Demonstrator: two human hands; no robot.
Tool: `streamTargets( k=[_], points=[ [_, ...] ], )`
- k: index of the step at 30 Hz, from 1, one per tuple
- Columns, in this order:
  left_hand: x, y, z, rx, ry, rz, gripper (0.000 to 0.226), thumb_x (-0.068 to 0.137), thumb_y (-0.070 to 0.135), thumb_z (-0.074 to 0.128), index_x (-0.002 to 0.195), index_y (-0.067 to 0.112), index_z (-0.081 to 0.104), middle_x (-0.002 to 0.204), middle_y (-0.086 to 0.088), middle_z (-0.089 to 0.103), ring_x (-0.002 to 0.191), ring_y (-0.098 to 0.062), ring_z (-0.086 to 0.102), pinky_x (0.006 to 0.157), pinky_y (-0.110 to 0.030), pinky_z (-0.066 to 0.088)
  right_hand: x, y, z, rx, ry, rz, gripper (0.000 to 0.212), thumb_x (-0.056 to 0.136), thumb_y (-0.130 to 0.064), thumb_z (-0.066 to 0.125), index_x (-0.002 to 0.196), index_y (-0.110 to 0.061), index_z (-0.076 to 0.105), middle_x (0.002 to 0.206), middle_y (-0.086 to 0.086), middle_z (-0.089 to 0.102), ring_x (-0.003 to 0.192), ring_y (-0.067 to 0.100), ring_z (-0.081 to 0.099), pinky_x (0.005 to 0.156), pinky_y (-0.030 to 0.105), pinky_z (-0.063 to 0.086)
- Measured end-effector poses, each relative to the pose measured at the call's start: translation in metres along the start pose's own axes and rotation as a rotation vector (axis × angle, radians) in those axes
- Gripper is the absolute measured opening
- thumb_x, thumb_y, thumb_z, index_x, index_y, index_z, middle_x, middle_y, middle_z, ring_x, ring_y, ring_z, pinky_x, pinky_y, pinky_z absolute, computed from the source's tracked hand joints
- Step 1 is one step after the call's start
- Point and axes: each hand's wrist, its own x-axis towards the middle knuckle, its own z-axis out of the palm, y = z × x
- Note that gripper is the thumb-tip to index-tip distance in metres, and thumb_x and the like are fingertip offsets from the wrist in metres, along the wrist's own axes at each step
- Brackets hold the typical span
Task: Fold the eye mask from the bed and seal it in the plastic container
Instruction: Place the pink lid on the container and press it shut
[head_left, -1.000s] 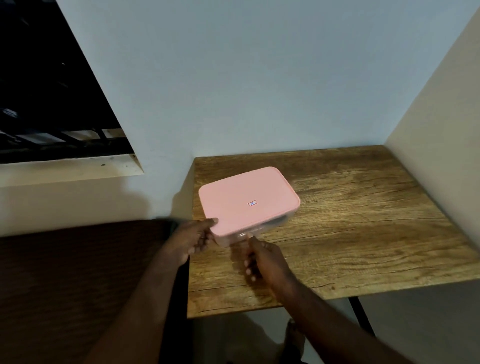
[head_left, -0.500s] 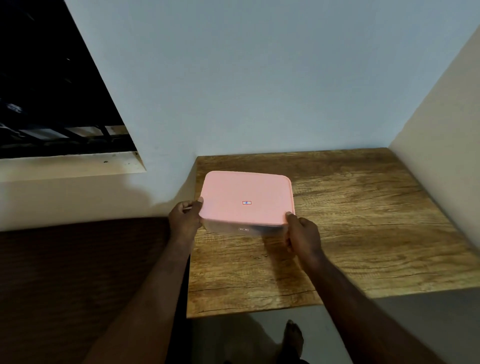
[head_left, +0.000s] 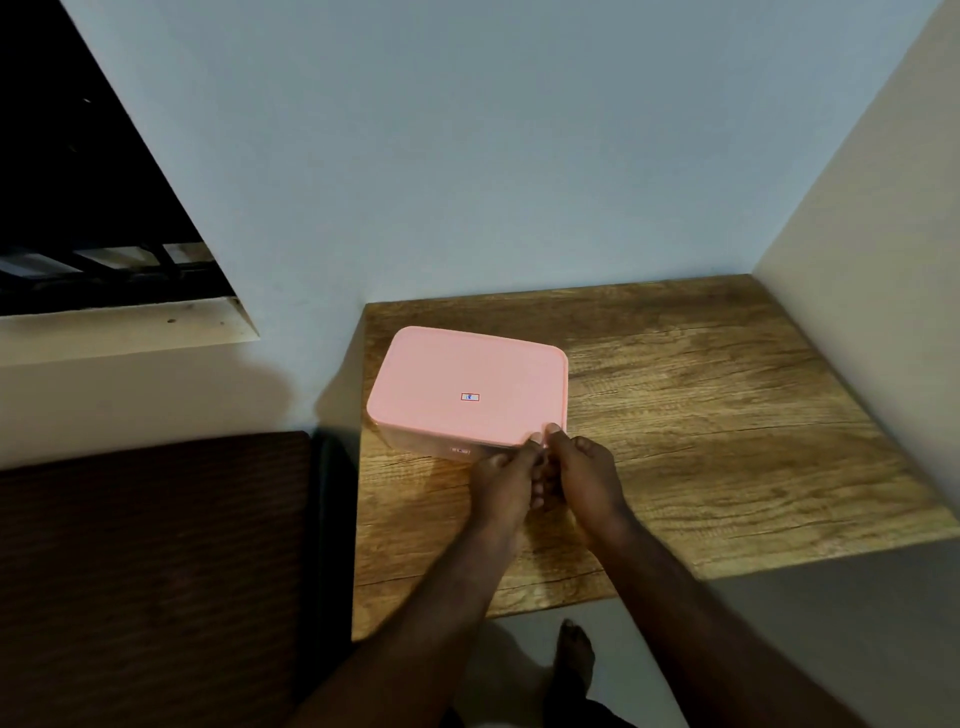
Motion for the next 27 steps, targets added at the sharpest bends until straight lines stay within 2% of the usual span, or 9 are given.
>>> streamTargets(
  k=[6, 11, 14, 18, 20, 21, 22, 24, 27],
  points=[
    [0.002, -0.005, 0.007, -0.025, 0.024, 0.029, 0.022, 0.088, 0.028, 0.069, 0.074, 0.011, 0.069, 0.052, 0.004, 0.058, 0.045, -0.007, 0.050, 0.041, -0.019, 0.039, -0.001, -0.001, 0.000, 0.096, -0.016, 0.016, 0.031, 0.097, -0.031, 0.059, 0.088, -0.001, 0.061, 0.056, 0.012, 0.059, 0.047, 0.023, 0.057, 0.044, 0.030, 0.049],
    [0.006, 0.001, 0.000, 0.053, -0.028, 0.039, 0.025, 0.089, 0.031, 0.068, 0.076, 0.010, 0.070, 0.054, 0.003, 0.059, 0.047, -0.008, 0.052, 0.045, -0.022, 0.043, 0.003, 0.000, -0.002, 0.068, 0.008, -0.001, 0.042, 0.095, -0.039, 0.061, 0.087, 0.003, 0.063, 0.062, 0.015, 0.064, 0.053, 0.026, 0.060, 0.049, 0.032, 0.052],
    [0.005, 0.010, -0.016, 0.215, -0.111, 0.068, 0.023, 0.089, 0.026, 0.068, 0.078, 0.006, 0.070, 0.059, -0.003, 0.062, 0.051, -0.012, 0.054, 0.047, -0.023, 0.044, 0.009, 0.001, -0.005, 0.036, 0.095, -0.031, 0.044, 0.096, -0.045, 0.056, 0.075, -0.007, 0.064, 0.057, 0.007, 0.059, 0.049, 0.018, 0.053, 0.044, 0.025, 0.043],
    [-0.003, 0.023, -0.057, 0.544, 0.035, 0.630, 0.018, 0.090, 0.022, 0.067, 0.076, 0.011, 0.069, 0.067, 0.000, 0.065, 0.062, -0.007, 0.058, 0.059, -0.020, 0.045, 0.015, 0.009, -0.016, -0.065, 0.282, -0.156, 0.049, 0.098, -0.044, 0.051, 0.062, -0.012, 0.058, 0.056, 0.009, 0.052, 0.052, 0.020, 0.046, 0.051, 0.035, 0.040],
    [-0.003, 0.035, -0.082, 0.683, 0.248, 0.885, 0.007, 0.089, 0.019, 0.066, 0.089, 0.014, 0.071, 0.082, 0.005, 0.066, 0.077, -0.008, 0.061, 0.068, -0.019, 0.048, 0.014, 0.013, -0.017, -0.178, 0.333, -0.325, 0.040, 0.098, -0.039, 0.054, 0.065, -0.015, 0.054, 0.059, 0.004, 0.054, 0.055, 0.018, 0.047, 0.054, 0.036, 0.041],
    [0.001, 0.042, -0.094, 0.687, 0.378, 0.926, 0.008, 0.089, 0.018, 0.067, 0.094, 0.013, 0.070, 0.088, 0.003, 0.065, 0.081, -0.012, 0.061, 0.071, -0.024, 0.049, 0.011, 0.013, -0.015, -0.225, 0.338, -0.399, 0.034, 0.097, -0.038, 0.054, 0.068, -0.021, 0.054, 0.060, -0.004, 0.056, 0.055, 0.012, 0.049, 0.052, 0.033, 0.042],
    [0.005, 0.049, -0.106, 0.634, 0.497, 0.898, 0.013, 0.087, 0.020, 0.069, 0.097, 0.011, 0.069, 0.091, 0.000, 0.065, 0.082, -0.015, 0.062, 0.072, -0.028, 0.050, 0.009, 0.010, -0.012, -0.263, 0.340, -0.459, 0.029, 0.096, -0.040, 0.055, 0.071, -0.025, 0.055, 0.061, -0.009, 0.057, 0.054, 0.005, 0.049, 0.051, 0.026, 0.043],
    [0.015, 0.061, -0.125, 0.492, 0.622, 0.668, 0.024, 0.085, 0.030, 0.072, 0.099, 0.012, 0.064, 0.091, -0.002, 0.065, 0.084, -0.019, 0.062, 0.073, -0.031, 0.050, 0.006, 0.005, -0.002, -0.322, 0.333, -0.546, 0.023, 0.094, -0.042, 0.056, 0.075, -0.030, 0.055, 0.065, -0.011, 0.059, 0.058, 0.001, 0.053, 0.050, 0.014, 0.040],
    [0.033, 0.066, -0.140, 0.473, 0.510, 0.316, 0.034, 0.086, 0.046, 0.067, 0.081, 0.012, 0.062, 0.074, -0.001, 0.062, 0.074, -0.021, 0.062, 0.069, -0.033, 0.048, 0.009, 0.002, 0.008, -0.408, 0.302, -0.581, 0.014, 0.094, -0.035, 0.061, 0.083, -0.026, 0.057, 0.076, -0.008, 0.061, 0.067, 0.004, 0.056, 0.055, 0.020, 0.042]
  ],
)
